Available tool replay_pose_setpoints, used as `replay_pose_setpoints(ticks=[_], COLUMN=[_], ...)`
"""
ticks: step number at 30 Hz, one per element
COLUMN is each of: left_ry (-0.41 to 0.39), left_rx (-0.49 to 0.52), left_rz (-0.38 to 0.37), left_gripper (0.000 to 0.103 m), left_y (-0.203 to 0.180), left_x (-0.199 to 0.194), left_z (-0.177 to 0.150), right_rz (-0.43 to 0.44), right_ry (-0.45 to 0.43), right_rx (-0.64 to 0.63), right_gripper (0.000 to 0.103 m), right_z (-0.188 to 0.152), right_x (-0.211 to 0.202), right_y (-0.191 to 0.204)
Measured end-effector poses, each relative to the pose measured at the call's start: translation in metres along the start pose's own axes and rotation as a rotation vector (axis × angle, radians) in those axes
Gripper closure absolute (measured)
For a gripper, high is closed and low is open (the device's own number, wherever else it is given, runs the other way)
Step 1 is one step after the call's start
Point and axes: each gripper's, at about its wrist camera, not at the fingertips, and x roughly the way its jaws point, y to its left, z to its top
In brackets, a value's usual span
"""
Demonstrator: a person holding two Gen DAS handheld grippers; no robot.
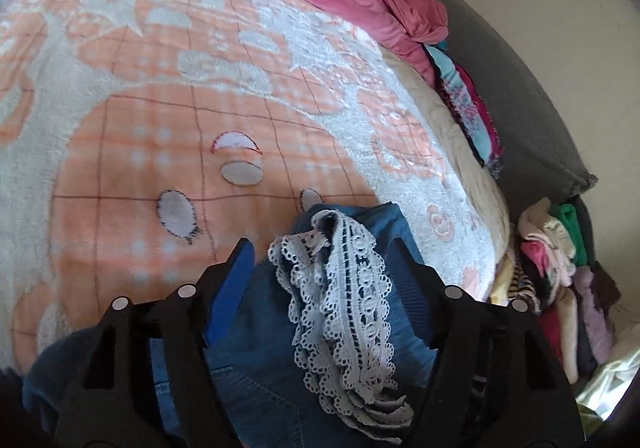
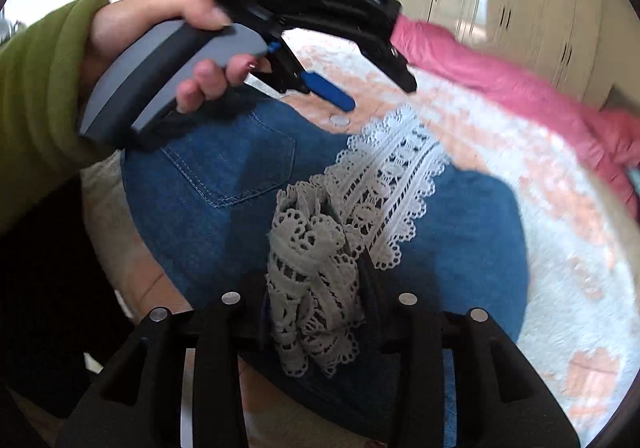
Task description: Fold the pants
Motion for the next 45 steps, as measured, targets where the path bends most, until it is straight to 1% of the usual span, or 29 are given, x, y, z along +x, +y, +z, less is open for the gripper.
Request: replay_pose_setpoints(ticks=[3, 6, 7, 8, 9, 10, 11, 12, 13, 15, 16, 19, 21, 22, 23, 25, 26, 27, 28, 29, 32, 33, 34, 35, 36, 38, 39, 41, 45], left_ry=[0.03, 0.051, 0.052, 0.051, 0.054, 0.06, 0.058, 0.055, 0.047, 0.02, 0.005, 0.023, 0.044, 0.051, 0.054, 0.052, 0.049, 0.045, 0.036, 0.022, -0.03, -0.052, -0.07, -0.093, -0.107, -0.121, -0.125, -0.129, -0.142], left_rx=[-0.007, -0.019, -0.019, -0.014, -0.009, -0.001, 0.007, 0.015, 0.022, 0.029, 0.046, 0.033, 0.03, 0.028, 0.022, 0.015, 0.018, 0.021, 0.022, 0.029, 0.059, 0.073, 0.09, 0.116, 0.143, 0.198, 0.216, 0.259, 0.305], left_rz=[0.019, 0.032, 0.023, 0.009, 0.003, 0.008, 0.021, 0.03, 0.036, 0.035, 0.056, 0.089, 0.129, 0.141, 0.138, 0.129, 0.131, 0.139, 0.151, 0.17, 0.195, 0.203, 0.218, 0.242, 0.261, 0.293, 0.307, 0.339, 0.401], left_gripper=[0.042, 0.042, 0.046, 0.053, 0.077, 0.089, 0.089, 0.09, 0.09, 0.09, 0.09, 0.09, 0.088, 0.084, 0.083, 0.082, 0.081, 0.075, 0.064, 0.061, 0.055, 0.048, 0.041, 0.038, 0.036, 0.035, 0.035, 0.035, 0.032], left_y=[0.004, 0.012, 0.011, 0.008, 0.006, 0.004, 0.001, 0.0, -0.001, -0.003, -0.003, 0.004, 0.009, 0.011, 0.013, 0.016, 0.016, 0.015, 0.015, 0.012, 0.002, -0.003, -0.007, -0.014, -0.021, -0.035, -0.041, -0.053, -0.067], left_x=[0.015, 0.024, 0.027, 0.029, 0.033, 0.036, 0.039, 0.04, 0.038, 0.026, 0.017, 0.017, 0.027, 0.031, 0.033, 0.032, 0.031, 0.028, 0.025, 0.02, 0.001, -0.006, -0.012, -0.019, -0.024, -0.03, -0.03, -0.031, -0.033], left_z=[0.001, -0.001, -0.001, 0.0, -0.001, -0.001, -0.002, -0.002, -0.003, -0.004, -0.005, -0.008, -0.009, -0.01, -0.01, -0.011, -0.01, -0.01, -0.01, -0.01, -0.01, -0.011, -0.013, -0.019, -0.025, -0.04, -0.046, -0.064, -0.097], right_rz=[-0.054, -0.066, -0.062, -0.059, -0.053, -0.034, -0.005, 0.019, 0.021, 0.033, 0.042, 0.07, 0.077, 0.084, 0.093, 0.115, 0.124, 0.125, 0.131, 0.139, 0.18, 0.184, 0.164, 0.139, 0.096, 0.072, 0.069, 0.071, 0.129], right_ry=[-0.03, -0.064, -0.071, -0.069, -0.061, -0.039, -0.022, -0.01, -0.014, -0.05, -0.057, -0.014, -0.001, -0.002, -0.002, -0.008, -0.014, -0.02, -0.025, -0.036, -0.083, -0.1, -0.113, -0.116, -0.113, -0.094, -0.069, -0.027, 0.031], right_rx=[-0.054, -0.107, -0.127, -0.141, -0.147, -0.144, -0.13, -0.106, -0.098, -0.109, -0.117, -0.133, -0.138, -0.139, -0.139, -0.131, -0.131, -0.135, -0.136, -0.127, -0.031, -0.004, 0.02, 0.031, 0.055, 0.115, 0.164, 0.236, 0.335], right_gripper=[0.066, 0.053, 0.052, 0.052, 0.054, 0.068, 0.076, 0.079, 0.081, 0.081, 0.081, 0.08, 0.077, 0.074, 0.072, 0.064, 0.063, 0.062, 0.058, 0.057, 0.05, 0.046, 0.045, 0.045, 0.045, 0.045, 0.045, 0.045, 0.045], right_z=[-0.003, -0.002, -0.001, -0.001, -0.002, -0.003, -0.004, -0.003, 0.0, 0.003, 0.001, -0.001, -0.003, -0.003, -0.004, -0.004, -0.005, -0.006, -0.006, -0.007, -0.007, -0.007, -0.006, -0.004, -0.004, -0.008, -0.012, -0.02, -0.035], right_x=[-0.008, -0.018, -0.02, -0.02, -0.019, -0.017, -0.014, -0.014, -0.015, -0.024, -0.027, -0.013, -0.007, -0.007, -0.008, -0.011, -0.013, -0.017, -0.019, -0.026, -0.048, -0.055, -0.062, -0.065, -0.07, -0.072, -0.07, -0.064, -0.058], right_y=[0.017, 0.027, 0.03, 0.033, 0.035, 0.036, 0.034, 0.032, 0.032, 0.035, 0.035, 0.037, 0.036, 0.035, 0.033, 0.03, 0.028, 0.029, 0.033, 0.032, 0.012, 0.005, -0.005, -0.011, -0.023, -0.042, -0.054, -0.07, -0.088])
